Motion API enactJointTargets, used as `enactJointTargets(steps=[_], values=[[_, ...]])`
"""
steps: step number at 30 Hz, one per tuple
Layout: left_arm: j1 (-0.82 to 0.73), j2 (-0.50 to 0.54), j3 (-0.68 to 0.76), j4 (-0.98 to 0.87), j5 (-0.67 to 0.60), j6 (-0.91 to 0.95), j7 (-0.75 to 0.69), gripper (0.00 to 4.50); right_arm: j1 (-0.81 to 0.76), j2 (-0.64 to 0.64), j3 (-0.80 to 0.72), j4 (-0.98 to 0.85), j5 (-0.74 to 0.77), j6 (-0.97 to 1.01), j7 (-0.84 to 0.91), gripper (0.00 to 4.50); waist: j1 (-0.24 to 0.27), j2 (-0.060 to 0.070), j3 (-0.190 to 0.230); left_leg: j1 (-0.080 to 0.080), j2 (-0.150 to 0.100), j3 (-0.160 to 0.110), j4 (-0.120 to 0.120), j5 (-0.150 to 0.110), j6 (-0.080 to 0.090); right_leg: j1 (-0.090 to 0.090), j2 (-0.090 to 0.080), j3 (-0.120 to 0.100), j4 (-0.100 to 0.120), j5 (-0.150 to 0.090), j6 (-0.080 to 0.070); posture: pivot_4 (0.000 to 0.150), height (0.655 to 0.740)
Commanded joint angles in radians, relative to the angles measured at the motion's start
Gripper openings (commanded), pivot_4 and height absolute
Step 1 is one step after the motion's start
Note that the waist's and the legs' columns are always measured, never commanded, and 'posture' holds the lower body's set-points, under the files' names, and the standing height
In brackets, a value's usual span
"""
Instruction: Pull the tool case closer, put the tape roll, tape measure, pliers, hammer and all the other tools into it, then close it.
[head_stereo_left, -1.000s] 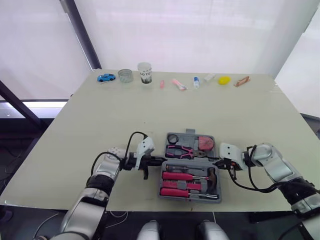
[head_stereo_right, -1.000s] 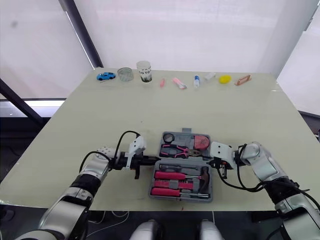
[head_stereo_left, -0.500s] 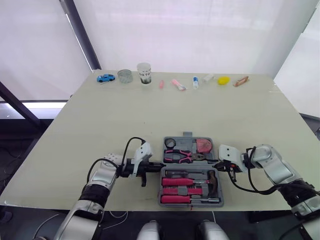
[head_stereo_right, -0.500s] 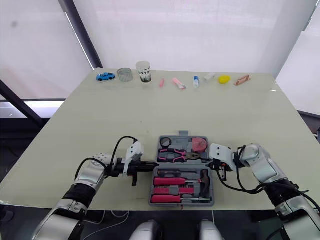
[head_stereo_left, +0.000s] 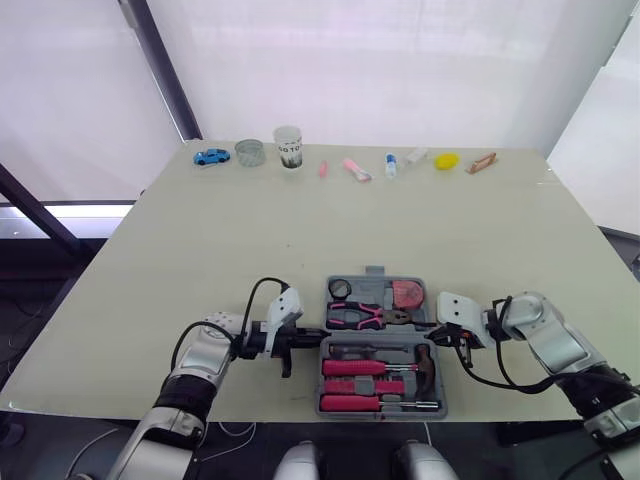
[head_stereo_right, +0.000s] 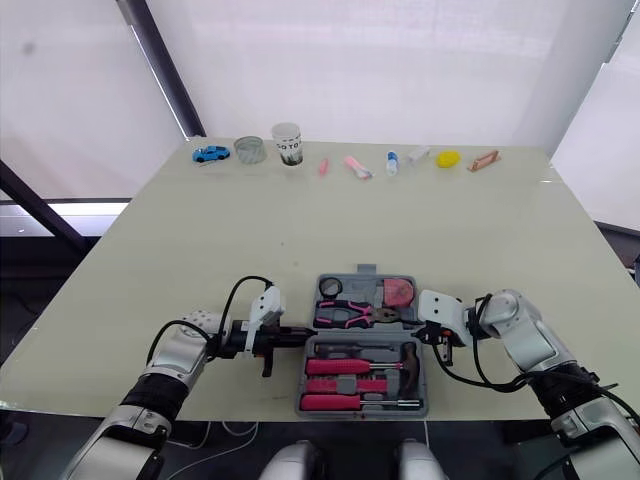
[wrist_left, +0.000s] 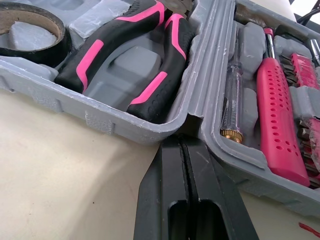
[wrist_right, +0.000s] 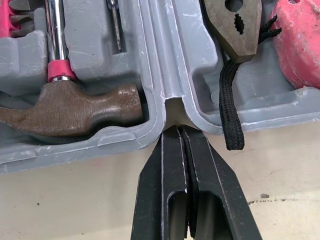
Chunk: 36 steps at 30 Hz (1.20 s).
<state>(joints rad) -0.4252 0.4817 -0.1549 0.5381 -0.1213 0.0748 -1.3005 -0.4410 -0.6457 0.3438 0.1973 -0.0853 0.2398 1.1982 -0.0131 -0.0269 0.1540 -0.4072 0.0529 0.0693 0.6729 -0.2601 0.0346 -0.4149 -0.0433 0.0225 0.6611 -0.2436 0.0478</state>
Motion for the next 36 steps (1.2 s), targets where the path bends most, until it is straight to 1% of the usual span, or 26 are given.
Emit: enactJointTargets(steps=[1, 5, 8, 10, 13, 15, 16, 17, 18, 19, 22, 23, 25, 26, 30, 32, 33, 35, 36], values=[[0.03, -0.003, -0.011, 0.001, 0.004, -0.034, 0.007, 0.0, 0.003, 0.023, 0.018, -0.016, 0.005, -0.013, -0.006, 0.02, -0.002, 0.0, 0.0, 0.0, 0.0, 0.0, 0.0, 0.0, 0.0, 0.0, 0.0, 0.0, 0.0, 0.0, 0.0, 0.15, 0.74], [0.042, 0.006, 0.026, 0.031, 0.009, -0.155, 0.057, 0.0, -0.006, 0.018, -0.013, -0.005, 0.022, 0.008, -0.009, 0.02, -0.003, 0.0, 0.0, 0.002, 0.0, 0.001, 0.0, 0.0, 0.0, 0.001, 0.0, 0.001, 0.001, 0.0, 0.0, 0.15, 0.74], [0.062, 0.01, 0.076, 0.044, -0.026, -0.177, 0.1, 0.0, 0.006, -0.005, -0.052, -0.005, 0.048, 0.01, -0.006, 0.02, -0.003, 0.0, 0.0, 0.004, 0.001, 0.002, 0.0, 0.0, 0.0, 0.002, 0.0, 0.002, 0.001, 0.0, 0.0, 0.15, 0.74], [0.092, 0.014, 0.131, 0.025, -0.081, -0.195, 0.11, 0.0, 0.04, -0.035, -0.102, -0.013, 0.101, -0.007, 0.016, 0.02, -0.001, 0.0, 0.0, 0.004, 0.001, 0.002, 0.0, 0.0, 0.0, 0.002, 0.0, 0.002, 0.001, 0.0, 0.0, 0.15, 0.74], [0.159, 0.034, 0.205, -0.045, -0.178, -0.166, 0.073, 0.0, 0.088, -0.057, -0.2, -0.004, 0.191, -0.008, 0.017, 0.02, 0.0, 0.0, 0.0, 0.003, 0.001, 0.002, 0.0, 0.0, 0.0, 0.002, 0.0, 0.002, 0.001, 0.0, 0.0, 0.15, 0.74], [0.213, 0.059, 0.247, -0.09, -0.221, -0.147, 0.055, 0.0, 0.128, -0.087, -0.258, 0.013, 0.22, -0.043, 0.015, 0.02, 0.0, 0.0, 0.0, 0.003, 0.001, 0.002, 0.0, 0.0, 0.0, 0.002, -0.001, 0.002, 0.0, 0.0, 0.0, 0.15, 0.74], [0.244, 0.073, 0.27, -0.112, -0.24, -0.142, 0.052, 0.51, 0.158, -0.108, -0.289, 0.009, 0.243, -0.053, 0.028, 0.52, 0.0, 0.0, 0.0, 0.003, 0.001, 0.002, -0.001, 0.0, 0.0, 0.002, -0.002, 0.002, 0.0, 0.0, 0.0, 0.15, 0.74], [0.273, 0.086, 0.291, -0.132, -0.259, -0.132, 0.052, 0.78, 0.185, -0.122, -0.324, -0.001, 0.272, -0.045, 0.034, 0.78, 0.002, 0.0, 0.0, 0.003, 0.001, 0.002, -0.001, 0.0, 0.0, 0.002, -0.002, 0.002, 0.0, 0.0, 0.0, 0.15, 0.74], [0.301, 0.097, 0.313, -0.152, -0.28, -0.117, 0.051, 1.29, 0.21, -0.134, -0.357, -0.013, 0.3, -0.03, 0.034, 1.32, 0.002, 0.0, 0.0, 0.004, 0.001, 0.002, -0.001, 0.0, 0.0, 0.003, -0.003, 0.001, 0.001, 0.0, 0.0, 0.15, 0.74], [0.33, 0.111, 0.336, -0.176, -0.3, -0.099, 0.054, 1.67, 0.241, -0.151, -0.384, -0.032, 0.324, -0.019, 0.043, 1.7, 0.002, 0.0, 0.0, 0.004, 0.002, 0.002, -0.001, 0.0, 0.0, 0.002, -0.003, 0.001, 0.0, 0.0, 0.0, 0.15, 0.74], [0.414, 0.145, 0.402, -0.266, -0.367, -0.029, 0.058, 3.23, 0.327, -0.186, -0.471, -0.107, 0.406, 0.064, 0.044, 3.31, 0.001, 0.0, 0.0, 0.005, 0.003, 0.001, -0.002, 0.0, 0.0, 0.003, -0.004, 0.002, 0.0, 0.0, 0.0, 0.15, 0.74], [0.435, 0.154, 0.416, -0.295, -0.384, -0.008, 0.059, 3.57, 0.346, -0.192, -0.492, -0.131, 0.43, 0.094, 0.041, 3.63, 0.001, 0.0, 0.0, 0.005, 0.003, 0.001, -0.002, 0.0, 0.0, 0.003, -0.004, 0.002, 0.001, 0.0, 0.0, 0.15, 0.74], [0.466, 0.161, 0.438, -0.345, -0.416, 0.029, 0.064, 4.4, 0.371, -0.197, -0.522, -0.173, 0.477, 0.155, 0.032, 4.42, 0.0, 0.0, 0.0, 0.006, 0.003, 0.001, -0.002, 0.0, 0.0, 0.003, -0.004, 0.003, 0.001, 0.0, 0.0, 0.15, 0.74], [0.476, 0.164, 0.444, -0.369, -0.426, 0.036, 0.065, 4.4, 0.379, -0.198, -0.533, -0.191, 0.496, 0.184, 0.025, 4.42, -0.001, 0.0, 0.0, 0.007, 0.003, 0.001, -0.002, 0.0, 0.0, 0.003, -0.004, 0.003, 0.0, 0.0, 0.0, 0.15, 0.74], [0.523, 0.177, 0.432, -0.546, -0.465, 0.076, 0.06, 4.4, 0.365, -0.171, -0.584, -0.292, 0.665, 0.463, -0.053, 4.42, 0.0, 0.0, 0.0, 0.007, 0.004, 0.002, -0.002, 0.0, 0.0, 0.003, -0.004, 0.005, 0.0, -0.002, -0.004, 0.15, 0.74], [0.518, 0.17, 0.412, -0.584, -0.472, 0.107, 0.073, 4.4, 0.331, -0.143, -0.578, -0.312, 0.694, 0.526, -0.107, 4.42, -0.001, 0.0, 0.0, 0.007, 0.004, 0.002, -0.002, 0.0, 0.0, 0.003, -0.004, 0.005, 0.0, -0.002, -0.004, 0.15, 0.74], [0.51, 0.163, 0.397, -0.6, -0.474, 0.121, 0.078, 4.2, 0.305, -0.124, -0.569, -0.316, 0.704, 0.561, -0.142, 4.5, -0.001, 0.0, 0.0, 0.007, 0.004, 0.002, -0.002, 0.0, 0.0, 0.003, -0.004, 0.005, 0.0, -0.002, -0.004, 0.15, 0.74], [0.491, 0.15, 0.355, -0.626, -0.473, 0.148, 0.079, 3.59, 0.246, -0.089, -0.54, -0.308, 0.711, 0.623, -0.201, 4.5, 0.0, 0.0, 0.0, 0.007, 0.003, 0.002, -0.002, 0.0, 0.0, 0.003, -0.004, 0.005, 0.0, -0.002, -0.004, 0.15, 0.74], [0.48, 0.144, 0.332, -0.629, -0.462, 0.148, 0.077, 3.22, 0.216, -0.075, -0.524, -0.298, 0.715, 0.654, -0.22, 4.5, 0.0, 0.0, 0.0, 0.007, 0.003, 0.002, -0.002, 0.0, 0.0, 0.003, -0.004, 0.005, 0.0, -0.002, -0.004, 0.15, 0.74]])
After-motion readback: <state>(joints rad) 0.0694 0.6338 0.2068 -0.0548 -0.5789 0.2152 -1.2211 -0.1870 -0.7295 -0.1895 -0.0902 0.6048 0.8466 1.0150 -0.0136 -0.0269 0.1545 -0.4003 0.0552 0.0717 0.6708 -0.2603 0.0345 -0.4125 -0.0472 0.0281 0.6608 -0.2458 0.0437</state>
